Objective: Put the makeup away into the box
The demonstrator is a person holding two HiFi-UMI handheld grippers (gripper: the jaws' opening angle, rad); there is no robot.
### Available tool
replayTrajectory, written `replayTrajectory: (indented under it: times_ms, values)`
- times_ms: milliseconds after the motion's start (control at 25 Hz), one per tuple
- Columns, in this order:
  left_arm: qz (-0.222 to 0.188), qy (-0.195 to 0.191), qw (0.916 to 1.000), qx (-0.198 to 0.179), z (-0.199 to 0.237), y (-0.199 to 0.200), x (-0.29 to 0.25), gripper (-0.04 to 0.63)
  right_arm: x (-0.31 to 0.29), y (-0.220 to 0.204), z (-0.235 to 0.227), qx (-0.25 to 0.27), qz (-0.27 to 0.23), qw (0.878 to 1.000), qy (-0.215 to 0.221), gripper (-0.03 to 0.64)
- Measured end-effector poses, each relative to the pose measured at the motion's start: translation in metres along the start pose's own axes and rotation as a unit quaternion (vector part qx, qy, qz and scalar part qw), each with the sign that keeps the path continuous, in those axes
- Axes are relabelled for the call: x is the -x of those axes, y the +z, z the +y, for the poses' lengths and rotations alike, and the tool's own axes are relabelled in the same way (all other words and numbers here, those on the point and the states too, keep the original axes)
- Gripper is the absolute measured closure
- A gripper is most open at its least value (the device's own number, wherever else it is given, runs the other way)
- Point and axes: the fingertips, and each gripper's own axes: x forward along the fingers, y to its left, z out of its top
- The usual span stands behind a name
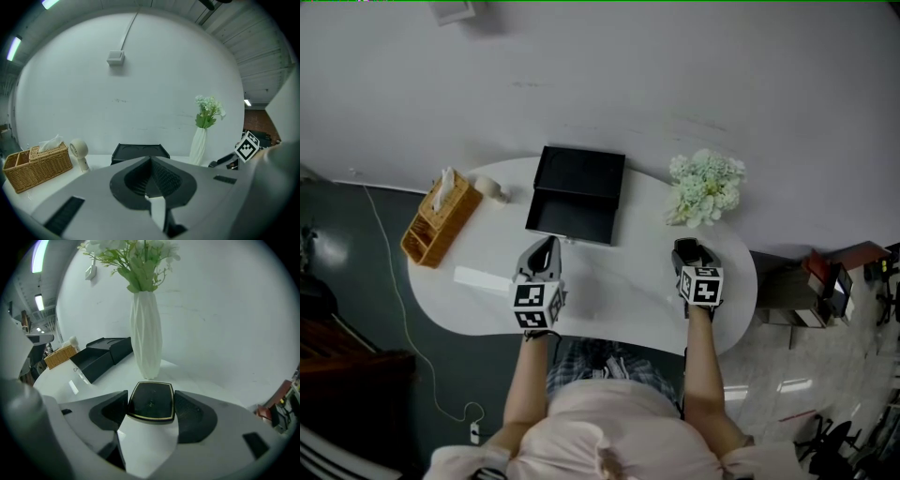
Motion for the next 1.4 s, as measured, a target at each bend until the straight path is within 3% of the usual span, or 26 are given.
replayTrajectory:
  times_ms: [400,800,1040,1400]
  values:
    - [-0.004,0.022,0.9997,0.005,0.016,-0.002,0.011,0.569,0.005,0.062,0.077,0.044,-0.057,0.994,0.079,0.295]
    - [-0.005,0.072,0.9970,0.027,0.062,-0.012,0.037,0.569,-0.012,0.122,0.179,0.107,-0.087,0.976,0.168,0.295]
    - [0.000,0.092,0.9948,0.045,0.092,-0.019,0.043,0.569,-0.040,0.138,0.237,0.128,-0.060,0.967,0.213,0.295]
    - [0.015,0.087,0.9939,0.066,0.122,-0.032,0.023,0.569,-0.088,0.137,0.284,0.160,0.015,0.960,0.229,0.295]
